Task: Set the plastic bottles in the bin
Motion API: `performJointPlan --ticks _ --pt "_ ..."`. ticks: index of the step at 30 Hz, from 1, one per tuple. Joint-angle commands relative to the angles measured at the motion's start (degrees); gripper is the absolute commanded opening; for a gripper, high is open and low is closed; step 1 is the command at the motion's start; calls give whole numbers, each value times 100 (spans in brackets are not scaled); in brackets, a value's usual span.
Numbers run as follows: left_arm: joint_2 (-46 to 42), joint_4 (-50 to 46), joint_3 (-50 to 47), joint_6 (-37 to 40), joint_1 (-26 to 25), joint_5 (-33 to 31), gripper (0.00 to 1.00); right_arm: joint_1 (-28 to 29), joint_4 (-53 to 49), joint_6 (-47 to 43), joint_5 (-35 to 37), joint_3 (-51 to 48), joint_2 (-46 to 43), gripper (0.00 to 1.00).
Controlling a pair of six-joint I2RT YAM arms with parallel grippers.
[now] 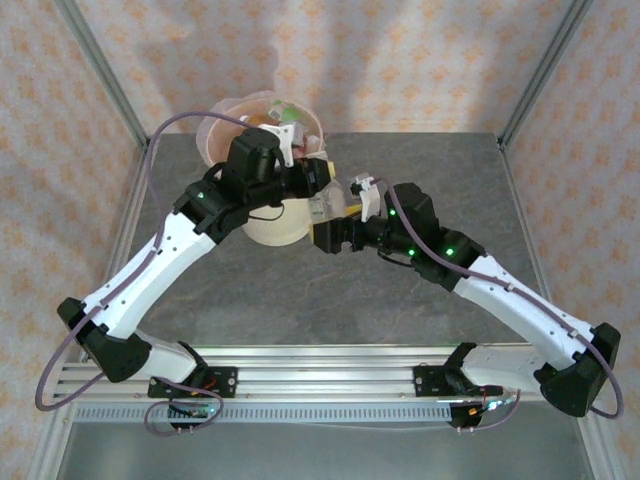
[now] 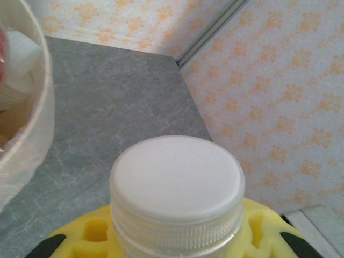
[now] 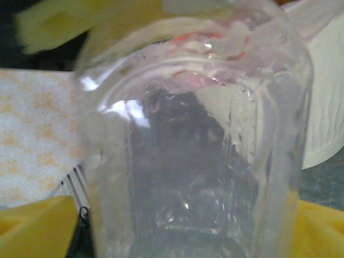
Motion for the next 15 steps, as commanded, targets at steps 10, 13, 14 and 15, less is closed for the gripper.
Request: performJointPlan --ticks 10,13,14,15 --pt "-527 -568 679 -528 2026 410 18 31 -680 408 1064 380 -576 99" --pt "-442 -518 791 -733 2601 778 18 31 -806 470 1284 335 -673 99" --pt "-379 -516 854 -808 2800 923 18 32 -839 489 1312 326 -694 99" --pt "-314 -505 899 -883 2957 1074 18 31 -857 500 1318 310 -709 99"
